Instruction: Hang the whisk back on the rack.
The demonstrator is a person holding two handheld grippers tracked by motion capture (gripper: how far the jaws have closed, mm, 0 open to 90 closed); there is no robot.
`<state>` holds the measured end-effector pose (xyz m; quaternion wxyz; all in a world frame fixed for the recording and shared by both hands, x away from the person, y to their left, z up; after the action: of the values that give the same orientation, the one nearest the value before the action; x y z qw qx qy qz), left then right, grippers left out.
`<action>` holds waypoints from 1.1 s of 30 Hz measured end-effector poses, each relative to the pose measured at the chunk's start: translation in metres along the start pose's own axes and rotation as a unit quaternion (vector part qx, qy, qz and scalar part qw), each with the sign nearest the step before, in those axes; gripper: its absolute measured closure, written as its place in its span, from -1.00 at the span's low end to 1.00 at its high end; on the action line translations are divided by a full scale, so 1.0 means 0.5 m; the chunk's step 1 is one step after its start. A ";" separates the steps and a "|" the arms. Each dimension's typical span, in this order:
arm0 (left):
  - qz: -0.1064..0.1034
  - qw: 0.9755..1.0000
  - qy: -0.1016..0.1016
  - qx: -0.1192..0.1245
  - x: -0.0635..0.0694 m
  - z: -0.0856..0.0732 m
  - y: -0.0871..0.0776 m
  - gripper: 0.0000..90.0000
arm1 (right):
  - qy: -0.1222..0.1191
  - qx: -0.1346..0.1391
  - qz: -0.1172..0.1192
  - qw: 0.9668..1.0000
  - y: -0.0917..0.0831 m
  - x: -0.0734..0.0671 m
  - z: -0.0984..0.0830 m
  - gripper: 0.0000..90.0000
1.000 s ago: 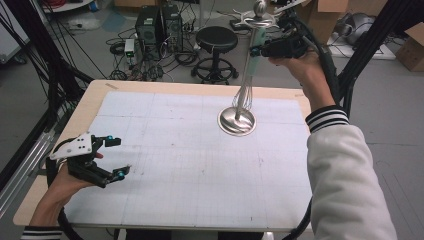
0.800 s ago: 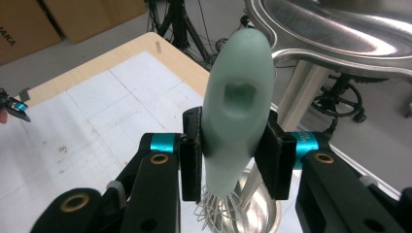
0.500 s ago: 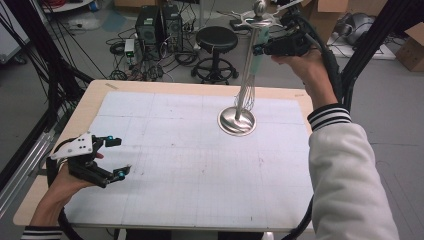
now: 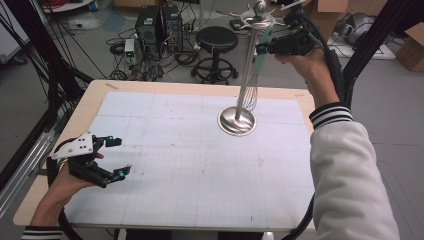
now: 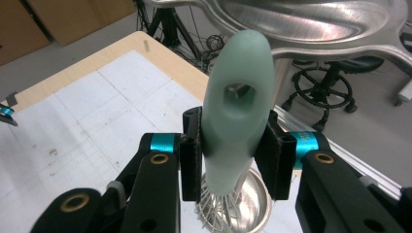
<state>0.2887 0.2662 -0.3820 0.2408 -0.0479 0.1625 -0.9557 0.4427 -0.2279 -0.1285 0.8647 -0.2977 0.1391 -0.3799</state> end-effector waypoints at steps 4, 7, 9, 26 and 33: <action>0.000 1.000 0.000 0.000 0.000 0.000 0.000 -0.96 | 0.000 0.001 -0.002 1.000 0.004 0.001 0.002 0.46; 0.001 1.000 0.000 0.000 0.000 0.000 0.000 -0.96 | 0.003 0.003 -0.003 1.000 0.007 0.002 0.003 0.46; 0.001 1.000 -0.001 0.000 0.000 -0.001 0.001 -0.96 | 0.004 0.001 -0.003 1.000 0.009 0.003 0.003 0.46; 0.001 1.000 -0.002 -0.006 0.000 -0.002 0.003 -0.96 | -0.006 0.028 -0.010 1.000 0.025 -0.001 -0.025 0.09; 0.001 1.000 0.004 -0.007 0.005 -0.001 0.006 -0.96 | -0.023 0.033 0.011 0.999 0.025 -0.010 -0.073 -0.37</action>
<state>0.2880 0.2626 -0.3833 0.2408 -0.0459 0.1697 -0.9545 0.4297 -0.2324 -0.1647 0.8809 -0.2764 0.1099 -0.3682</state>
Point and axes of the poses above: each handheld gripper's, and its own axes: y roughly forward along the jaws, z roughly out of its top, x roughly to its right, the point moved 1 cm from there along y, roughly forward along the jaws, and after that the axes turned 1 degree about -x, right-handed, at the moved point
